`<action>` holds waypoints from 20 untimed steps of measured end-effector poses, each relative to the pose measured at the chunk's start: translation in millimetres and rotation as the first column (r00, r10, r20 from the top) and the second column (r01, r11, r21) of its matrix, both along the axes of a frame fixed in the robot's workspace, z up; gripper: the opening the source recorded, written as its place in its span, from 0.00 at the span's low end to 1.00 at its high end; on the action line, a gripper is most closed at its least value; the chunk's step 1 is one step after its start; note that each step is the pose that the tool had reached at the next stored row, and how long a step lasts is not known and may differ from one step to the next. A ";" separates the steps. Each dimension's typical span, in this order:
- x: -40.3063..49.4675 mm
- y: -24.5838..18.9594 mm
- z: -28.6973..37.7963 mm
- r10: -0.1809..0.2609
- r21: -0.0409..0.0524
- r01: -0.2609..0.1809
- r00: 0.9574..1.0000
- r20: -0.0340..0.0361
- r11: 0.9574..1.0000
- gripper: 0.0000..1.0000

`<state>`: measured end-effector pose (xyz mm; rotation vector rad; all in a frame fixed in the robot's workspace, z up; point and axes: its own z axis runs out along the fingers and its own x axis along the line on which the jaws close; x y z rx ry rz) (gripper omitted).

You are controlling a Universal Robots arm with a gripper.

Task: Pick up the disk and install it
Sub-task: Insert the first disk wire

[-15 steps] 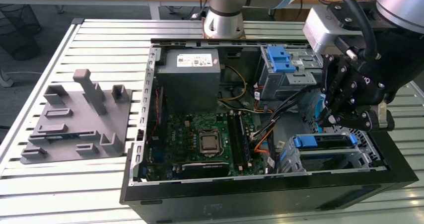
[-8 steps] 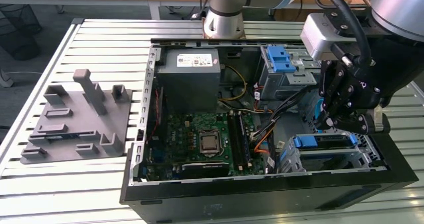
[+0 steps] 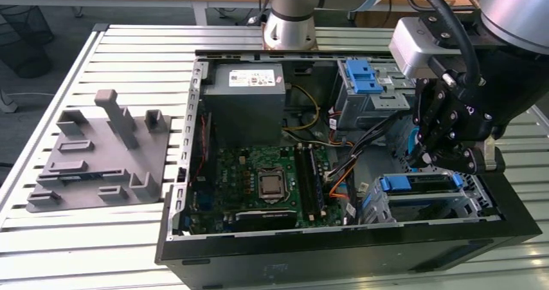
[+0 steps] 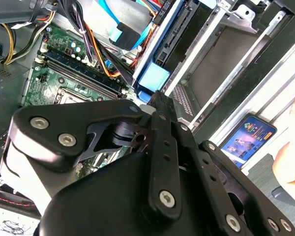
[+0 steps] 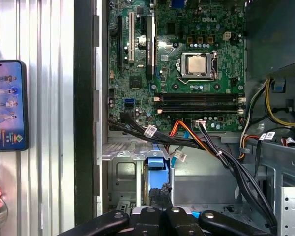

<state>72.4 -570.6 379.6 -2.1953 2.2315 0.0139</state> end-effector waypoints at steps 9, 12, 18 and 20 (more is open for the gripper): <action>9.0 0.0 -0.5 0.000 0.000 0.000 1.000 0.000 1.000 0.11; 15.9 0.1 -1.0 0.000 0.000 0.000 1.000 0.000 1.000 0.11; 23.5 0.5 -2.1 0.000 0.000 0.000 1.000 0.000 1.000 0.11; 23.5 0.4 -2.2 0.000 0.000 0.000 1.000 0.000 1.000 0.11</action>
